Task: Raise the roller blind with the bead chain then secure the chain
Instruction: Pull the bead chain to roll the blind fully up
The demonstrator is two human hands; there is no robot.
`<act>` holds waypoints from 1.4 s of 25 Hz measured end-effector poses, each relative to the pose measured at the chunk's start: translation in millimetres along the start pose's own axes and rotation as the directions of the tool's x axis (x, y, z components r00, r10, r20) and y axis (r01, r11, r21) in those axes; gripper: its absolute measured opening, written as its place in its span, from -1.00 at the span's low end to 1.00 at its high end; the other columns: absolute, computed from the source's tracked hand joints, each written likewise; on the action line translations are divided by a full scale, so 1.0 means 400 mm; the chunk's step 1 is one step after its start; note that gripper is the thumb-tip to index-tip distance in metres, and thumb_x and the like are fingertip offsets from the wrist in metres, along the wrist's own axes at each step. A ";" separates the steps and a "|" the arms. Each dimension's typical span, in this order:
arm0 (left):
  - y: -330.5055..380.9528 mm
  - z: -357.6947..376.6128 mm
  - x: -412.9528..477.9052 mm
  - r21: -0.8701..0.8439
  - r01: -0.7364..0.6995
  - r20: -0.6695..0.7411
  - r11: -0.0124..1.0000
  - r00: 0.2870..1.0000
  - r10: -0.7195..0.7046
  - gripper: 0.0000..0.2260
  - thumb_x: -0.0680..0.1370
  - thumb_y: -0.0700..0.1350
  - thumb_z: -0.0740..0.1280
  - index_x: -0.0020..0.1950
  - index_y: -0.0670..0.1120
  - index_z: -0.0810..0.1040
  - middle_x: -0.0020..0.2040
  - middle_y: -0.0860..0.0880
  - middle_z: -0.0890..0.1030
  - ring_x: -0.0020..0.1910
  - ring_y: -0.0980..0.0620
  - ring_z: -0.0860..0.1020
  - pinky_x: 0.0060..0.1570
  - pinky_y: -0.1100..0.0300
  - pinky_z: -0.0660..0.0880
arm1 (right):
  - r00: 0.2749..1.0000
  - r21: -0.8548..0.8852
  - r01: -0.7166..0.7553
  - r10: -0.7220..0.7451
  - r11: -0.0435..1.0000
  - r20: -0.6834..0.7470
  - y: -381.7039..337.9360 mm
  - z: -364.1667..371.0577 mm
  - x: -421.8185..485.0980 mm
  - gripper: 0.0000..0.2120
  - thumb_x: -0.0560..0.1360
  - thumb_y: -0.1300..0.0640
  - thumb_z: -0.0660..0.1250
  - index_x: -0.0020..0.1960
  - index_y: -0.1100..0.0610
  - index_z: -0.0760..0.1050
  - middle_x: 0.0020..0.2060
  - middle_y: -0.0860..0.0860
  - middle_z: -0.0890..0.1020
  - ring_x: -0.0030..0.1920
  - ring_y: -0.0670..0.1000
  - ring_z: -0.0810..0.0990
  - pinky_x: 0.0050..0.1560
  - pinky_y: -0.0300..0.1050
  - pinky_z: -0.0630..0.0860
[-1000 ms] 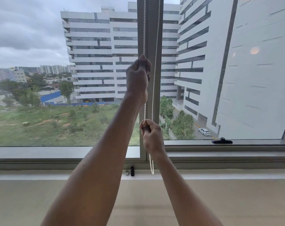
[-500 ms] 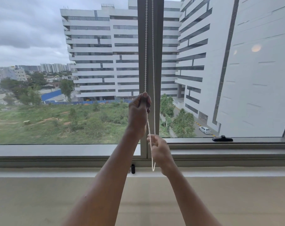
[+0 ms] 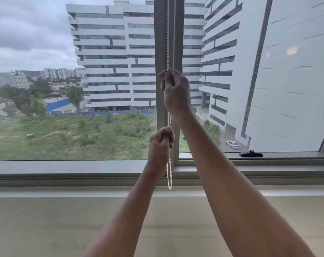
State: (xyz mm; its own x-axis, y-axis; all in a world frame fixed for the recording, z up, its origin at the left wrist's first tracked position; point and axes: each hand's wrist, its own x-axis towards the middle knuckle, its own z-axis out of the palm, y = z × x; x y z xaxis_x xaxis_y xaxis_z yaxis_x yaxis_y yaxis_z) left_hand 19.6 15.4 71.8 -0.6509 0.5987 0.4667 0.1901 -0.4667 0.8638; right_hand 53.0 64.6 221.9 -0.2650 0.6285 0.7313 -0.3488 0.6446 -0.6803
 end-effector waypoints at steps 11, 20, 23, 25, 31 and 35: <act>-0.123 -0.056 -0.114 0.102 0.194 -0.012 0.976 0.981 -0.194 -0.60 0.77 -0.17 0.20 -0.27 -0.09 0.55 -0.45 0.06 0.46 -0.46 0.14 0.35 -0.32 0.17 0.27 | 0.995 -0.095 -0.094 0.097 0.991 0.024 0.164 0.006 -0.156 -0.72 0.72 0.21 0.19 -0.13 0.16 0.54 -0.33 -0.11 0.54 -0.36 -0.22 0.48 -0.29 -0.29 0.44; 0.053 -0.034 0.005 0.283 0.110 -0.164 0.953 0.984 -0.065 -0.55 0.71 0.16 0.08 0.18 -0.08 0.67 0.22 -0.16 0.71 0.25 -0.12 0.67 0.32 -0.24 0.58 | 0.985 -0.096 -0.167 0.169 0.981 0.018 0.229 -0.015 -0.249 -0.68 0.67 0.26 0.23 -0.22 0.04 0.50 -0.38 -0.12 0.53 -0.36 -0.15 0.46 -0.24 -0.07 0.48; 0.197 0.024 0.096 0.181 -0.034 -0.066 0.983 0.997 0.047 -0.66 0.75 0.10 0.11 0.12 0.02 0.65 0.14 -0.07 0.73 0.07 -0.02 0.68 0.16 -0.12 0.64 | 0.984 -0.091 -0.174 0.177 0.981 0.027 0.235 -0.010 -0.269 -0.64 0.66 0.29 0.21 -0.28 0.02 0.44 -0.45 -0.12 0.46 -0.41 -0.16 0.36 -0.32 -0.14 0.34; 0.284 0.059 0.150 0.114 -0.094 -0.020 0.989 0.995 0.097 -0.64 0.79 0.02 0.09 0.27 -0.13 0.61 0.10 -0.06 0.73 -0.03 0.02 0.66 0.00 0.09 0.60 | 0.983 -0.058 -0.179 0.182 0.982 0.038 0.246 -0.002 -0.287 -0.66 0.68 0.28 0.20 -0.25 0.06 0.44 -0.40 -0.12 0.46 -0.35 -0.15 0.38 -0.26 -0.09 0.40; 0.319 0.086 0.199 -0.034 -0.146 -0.093 0.989 0.985 0.143 -0.63 0.77 -0.20 0.16 -0.18 -0.08 0.59 -0.35 0.06 0.46 -0.40 0.21 0.37 -0.35 0.39 0.35 | 0.979 -0.039 -0.198 0.199 0.979 0.031 0.277 0.003 -0.316 -0.65 0.70 0.22 0.20 -0.23 -0.03 0.44 -0.35 -0.15 0.48 -0.26 -0.07 0.45 -0.18 0.07 0.52; 0.258 0.072 0.170 -0.002 -0.146 -0.092 0.989 0.985 0.145 -0.62 0.76 -0.22 0.17 -0.22 -0.04 0.55 -0.42 0.17 0.46 -0.43 0.26 0.38 -0.31 0.37 0.34 | 0.964 -0.043 -0.258 0.260 0.965 0.056 0.288 0.000 -0.364 -0.55 0.70 0.27 0.21 -0.28 -0.13 0.42 -0.40 -0.21 0.44 -0.30 -0.12 0.38 -0.23 -0.03 0.42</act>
State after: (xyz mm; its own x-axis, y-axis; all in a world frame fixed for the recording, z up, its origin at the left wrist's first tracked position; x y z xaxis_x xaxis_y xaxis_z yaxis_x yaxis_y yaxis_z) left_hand 16.2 26.8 198.3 -0.6814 0.4624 0.5673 0.2810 -0.5504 0.7862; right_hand 51.5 47.4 37.0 -0.3969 0.7489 0.5306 -0.2296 0.4787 -0.8474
